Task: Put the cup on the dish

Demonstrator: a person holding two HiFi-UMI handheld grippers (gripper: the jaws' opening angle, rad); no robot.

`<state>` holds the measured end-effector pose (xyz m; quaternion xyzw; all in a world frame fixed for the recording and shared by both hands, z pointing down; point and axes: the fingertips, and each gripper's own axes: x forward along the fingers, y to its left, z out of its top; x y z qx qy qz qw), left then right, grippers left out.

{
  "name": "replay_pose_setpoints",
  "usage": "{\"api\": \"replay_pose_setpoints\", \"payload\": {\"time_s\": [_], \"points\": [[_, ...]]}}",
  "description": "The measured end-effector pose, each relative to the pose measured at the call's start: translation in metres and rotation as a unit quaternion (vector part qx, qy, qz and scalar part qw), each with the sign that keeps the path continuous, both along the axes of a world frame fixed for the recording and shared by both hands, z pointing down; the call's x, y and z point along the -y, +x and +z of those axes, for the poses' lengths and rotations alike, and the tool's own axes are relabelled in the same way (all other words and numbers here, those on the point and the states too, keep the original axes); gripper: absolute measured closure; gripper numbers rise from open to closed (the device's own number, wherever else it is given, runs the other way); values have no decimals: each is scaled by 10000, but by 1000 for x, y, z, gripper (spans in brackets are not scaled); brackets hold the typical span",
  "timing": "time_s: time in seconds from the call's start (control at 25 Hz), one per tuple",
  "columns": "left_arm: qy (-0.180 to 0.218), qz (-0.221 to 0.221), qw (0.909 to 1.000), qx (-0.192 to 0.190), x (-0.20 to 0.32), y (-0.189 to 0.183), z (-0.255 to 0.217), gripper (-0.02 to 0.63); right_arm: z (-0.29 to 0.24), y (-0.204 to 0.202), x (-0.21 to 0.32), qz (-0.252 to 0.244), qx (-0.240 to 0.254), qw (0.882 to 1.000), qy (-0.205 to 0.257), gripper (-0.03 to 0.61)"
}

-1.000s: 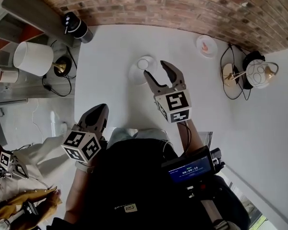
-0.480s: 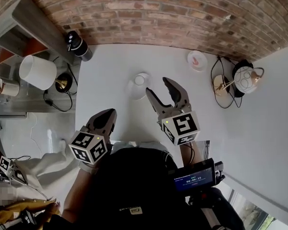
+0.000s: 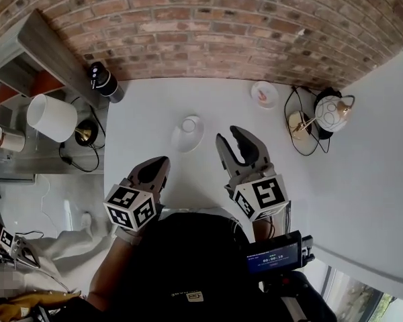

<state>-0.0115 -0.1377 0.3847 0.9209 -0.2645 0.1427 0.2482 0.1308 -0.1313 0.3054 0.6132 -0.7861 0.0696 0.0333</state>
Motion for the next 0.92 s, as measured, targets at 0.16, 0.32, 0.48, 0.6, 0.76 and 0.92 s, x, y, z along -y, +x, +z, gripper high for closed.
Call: {"api": "replay_pose_setpoints", "payload": {"time_s": [0.16, 0.32, 0.48, 0.6, 0.76, 0.92], "points": [[45, 101, 9999, -54, -1, 8, -3, 609, -2, 5, -7, 101, -44, 9999, 9, 442], [47, 143, 9998, -112, -3, 12, -6, 609, -4, 8, -12, 173, -43, 9998, 11, 440], [52, 159, 9998, -131, -5, 12, -8, 609, -5, 10, -16, 243, -38, 9997, 9, 441], [42, 162, 9998, -132, -9, 12, -8, 609, -3, 12, -19, 273, -3, 9996, -32, 440], [2, 152, 9998, -123, -14, 9, -4, 609, 1, 11, -23, 294, 31, 9995, -88, 440], [0, 123, 9998, -137, -14, 7, -3, 609, 3, 10, -24, 309, 44, 9995, -92, 440]]}}
